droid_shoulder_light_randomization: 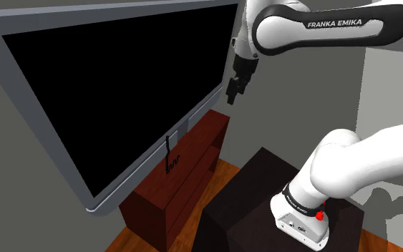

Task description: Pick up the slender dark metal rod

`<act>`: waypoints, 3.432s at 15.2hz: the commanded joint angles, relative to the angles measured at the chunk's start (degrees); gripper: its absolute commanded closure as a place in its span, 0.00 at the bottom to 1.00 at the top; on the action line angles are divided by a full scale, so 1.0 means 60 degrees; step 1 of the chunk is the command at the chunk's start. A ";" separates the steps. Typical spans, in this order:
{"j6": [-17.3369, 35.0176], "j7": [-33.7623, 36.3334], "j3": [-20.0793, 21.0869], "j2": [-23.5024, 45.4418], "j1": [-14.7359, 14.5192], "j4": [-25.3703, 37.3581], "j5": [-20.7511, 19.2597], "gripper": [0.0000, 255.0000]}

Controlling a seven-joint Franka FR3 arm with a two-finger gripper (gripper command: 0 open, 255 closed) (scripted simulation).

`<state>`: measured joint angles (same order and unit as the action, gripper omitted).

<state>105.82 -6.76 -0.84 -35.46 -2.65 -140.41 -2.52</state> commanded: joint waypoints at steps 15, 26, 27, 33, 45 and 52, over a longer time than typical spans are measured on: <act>0.3639 0.0408 0.0692 0.5093 -0.0972 0.1321 0.1337 0.00; 0.4888 0.0456 0.1098 0.8140 -0.1370 0.3113 0.1823 0.00; 0.5001 0.0443 0.1100 0.8225 -0.1372 0.3085 0.1828 0.00; 0.5511 0.0379 0.1105 0.8635 -0.1382 0.2982 0.1849 0.00; 0.5290 0.0407 0.1103 0.8451 -0.1378 0.3020 0.1840 1.00; 0.4498 0.0503 0.1094 0.7859 -0.1363 0.3224 0.1808 1.00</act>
<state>133.49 -3.76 5.75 12.17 -10.88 -121.24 8.34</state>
